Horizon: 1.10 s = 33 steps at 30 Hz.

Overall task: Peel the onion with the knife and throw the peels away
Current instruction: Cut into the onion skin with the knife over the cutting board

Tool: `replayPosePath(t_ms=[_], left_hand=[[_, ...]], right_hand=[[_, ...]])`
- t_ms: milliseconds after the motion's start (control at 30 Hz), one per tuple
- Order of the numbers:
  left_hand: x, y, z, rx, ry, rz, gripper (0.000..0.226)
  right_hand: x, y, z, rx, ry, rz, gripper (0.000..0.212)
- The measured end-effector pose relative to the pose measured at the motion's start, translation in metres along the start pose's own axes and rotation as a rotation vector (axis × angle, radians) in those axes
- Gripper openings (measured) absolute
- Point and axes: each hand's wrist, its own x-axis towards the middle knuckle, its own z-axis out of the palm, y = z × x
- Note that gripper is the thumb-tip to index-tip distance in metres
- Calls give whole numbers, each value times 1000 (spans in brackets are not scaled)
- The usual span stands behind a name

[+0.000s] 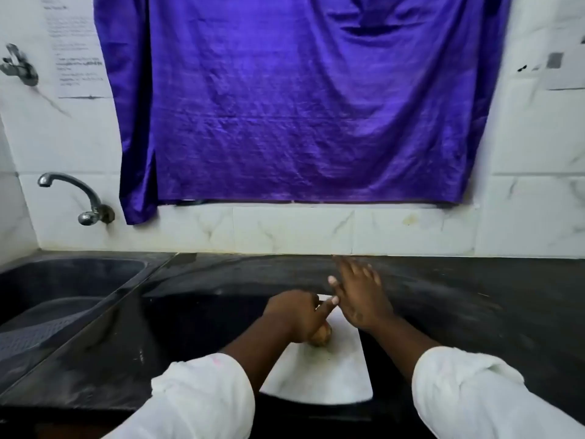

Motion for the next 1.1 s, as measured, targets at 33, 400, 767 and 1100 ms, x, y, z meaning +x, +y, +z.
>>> replayPosePath(t_ms=[33, 400, 767, 1100], left_hand=[[0, -1, 4, 32, -35, -21, 71], [17, -22, 39, -491, 238, 59, 24], [30, -28, 57, -1308, 308, -114, 13], [42, -16, 62, -1393, 500, -137, 8]], right_hand=[[-6, 0, 1, 5, -12, 1, 52], [-27, -4, 22, 860, -254, 140, 24], [-19, 5, 52, 1286, -83, 179, 28], [-13, 4, 66, 1228, 68, 184, 44]])
